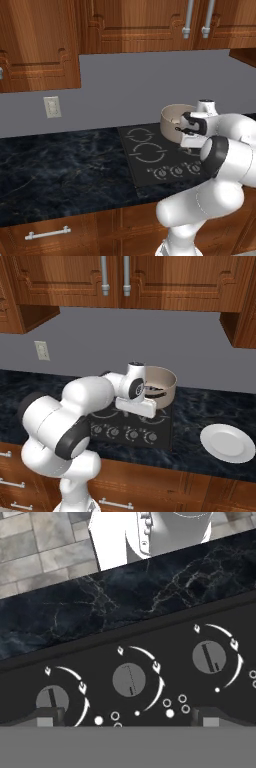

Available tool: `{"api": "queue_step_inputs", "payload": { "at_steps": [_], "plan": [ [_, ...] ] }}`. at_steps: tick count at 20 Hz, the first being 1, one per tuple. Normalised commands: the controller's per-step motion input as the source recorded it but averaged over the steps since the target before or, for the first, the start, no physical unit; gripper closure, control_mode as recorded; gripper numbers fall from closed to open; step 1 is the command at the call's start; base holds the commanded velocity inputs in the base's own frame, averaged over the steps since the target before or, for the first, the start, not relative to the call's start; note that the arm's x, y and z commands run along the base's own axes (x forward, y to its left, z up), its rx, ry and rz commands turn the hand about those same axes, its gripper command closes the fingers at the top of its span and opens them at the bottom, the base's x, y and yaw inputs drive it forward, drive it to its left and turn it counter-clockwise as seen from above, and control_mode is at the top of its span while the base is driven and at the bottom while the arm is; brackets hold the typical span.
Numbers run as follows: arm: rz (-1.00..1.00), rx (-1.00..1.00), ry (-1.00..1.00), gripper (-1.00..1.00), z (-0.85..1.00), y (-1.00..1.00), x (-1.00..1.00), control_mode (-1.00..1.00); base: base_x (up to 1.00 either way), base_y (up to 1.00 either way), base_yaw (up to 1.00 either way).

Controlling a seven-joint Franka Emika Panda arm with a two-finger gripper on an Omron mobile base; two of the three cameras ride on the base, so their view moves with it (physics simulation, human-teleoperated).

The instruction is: Retrieve the frozen meat and place it in the pot on a burner. Then turn the burner on.

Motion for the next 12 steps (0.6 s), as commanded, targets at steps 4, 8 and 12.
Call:
{"api": "queue_step_inputs", "payload": {
  "at_steps": [4,8,12],
  "plan": [
    [0.01,0.00,-0.01,-1.00,-0.38,0.08,-0.02,-1.00,0.00,0.00,0.00],
    [0.01,0.00,0.00,-1.00,-0.15,0.01,-0.07,-1.00,0.00,0.00,0.00],
    [0.01,0.00,0.00,-1.00,-0.09,0.00,-0.17,-1.00,0.00,0.00,0.00]
  ]
}}
